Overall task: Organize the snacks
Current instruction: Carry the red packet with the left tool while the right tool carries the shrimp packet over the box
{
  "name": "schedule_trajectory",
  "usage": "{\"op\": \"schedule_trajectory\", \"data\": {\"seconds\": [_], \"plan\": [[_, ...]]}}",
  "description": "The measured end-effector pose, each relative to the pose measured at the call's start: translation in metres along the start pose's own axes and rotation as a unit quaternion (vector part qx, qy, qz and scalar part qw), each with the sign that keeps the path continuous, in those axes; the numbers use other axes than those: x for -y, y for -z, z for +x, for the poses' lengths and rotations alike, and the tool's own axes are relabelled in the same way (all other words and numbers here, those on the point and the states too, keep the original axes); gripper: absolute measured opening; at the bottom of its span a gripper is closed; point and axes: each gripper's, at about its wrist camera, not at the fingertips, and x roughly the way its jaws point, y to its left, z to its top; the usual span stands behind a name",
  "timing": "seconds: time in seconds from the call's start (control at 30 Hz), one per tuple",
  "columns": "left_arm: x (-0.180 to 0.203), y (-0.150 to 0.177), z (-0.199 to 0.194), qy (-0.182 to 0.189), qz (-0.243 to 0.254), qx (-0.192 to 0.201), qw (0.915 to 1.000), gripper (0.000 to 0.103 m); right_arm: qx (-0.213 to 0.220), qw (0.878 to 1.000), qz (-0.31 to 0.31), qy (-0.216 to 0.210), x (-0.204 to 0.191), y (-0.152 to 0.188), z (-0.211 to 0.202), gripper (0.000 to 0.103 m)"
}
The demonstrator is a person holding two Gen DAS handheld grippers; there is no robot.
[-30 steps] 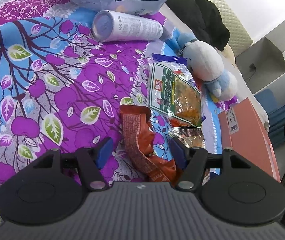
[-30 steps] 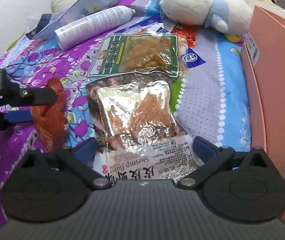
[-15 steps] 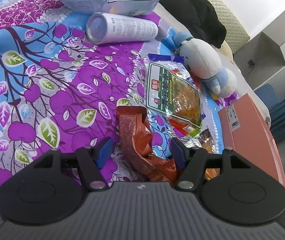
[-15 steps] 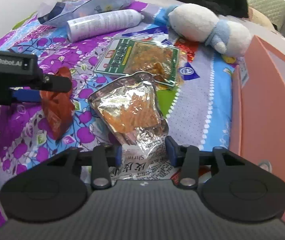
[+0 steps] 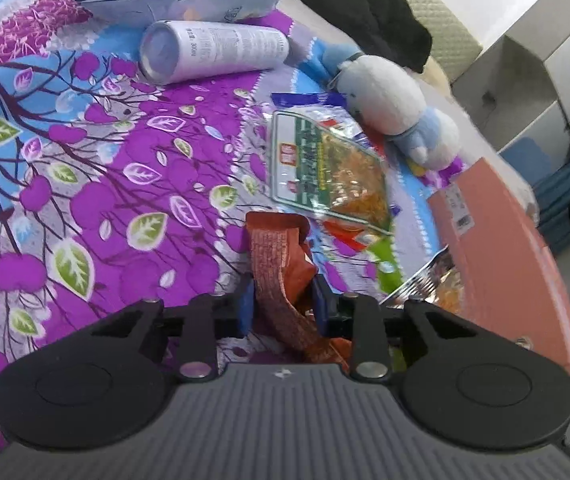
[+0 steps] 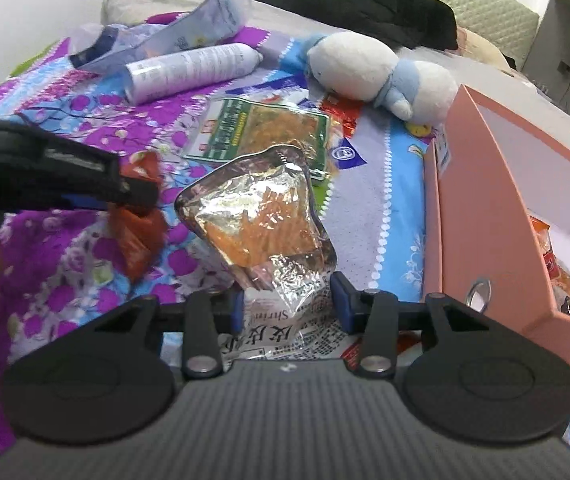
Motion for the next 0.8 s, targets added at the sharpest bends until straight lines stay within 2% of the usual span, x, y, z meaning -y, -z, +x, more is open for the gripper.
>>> {"op": "schedule_trajectory", "data": {"seconds": [0.1,0.2,0.37,0.47,0.57,0.8], "plan": [[0.002,0.002,-0.004,-0.014,0.011,0.007,0.9998,0.032,-0.006,1.0,0.021,-0.009,0.004,0.005,-0.005,0.045],[0.001,0.004,-0.013,0.0,0.002,0.009,1.0,0.031,-0.008,0.999,0.04,-0.012,0.009,0.01,-0.012,0.045],[0.005,0.009,-0.036,-0.001,-0.001,0.019,0.9998,0.028,0.0,0.997,0.07,-0.016,0.017,0.016,-0.03,0.045],[0.01,0.013,-0.056,-0.011,-0.001,0.022,0.9997,0.028,0.006,0.996,0.081,-0.022,0.018,0.018,-0.042,0.045],[0.023,0.013,-0.087,-0.018,0.026,0.039,0.9987,0.028,-0.001,0.996,0.09,-0.018,0.018,0.016,-0.058,0.045],[0.055,0.008,-0.14,-0.021,0.055,0.066,0.9961,0.027,0.035,0.993,0.101,-0.041,0.024,0.003,-0.106,0.045]]}}
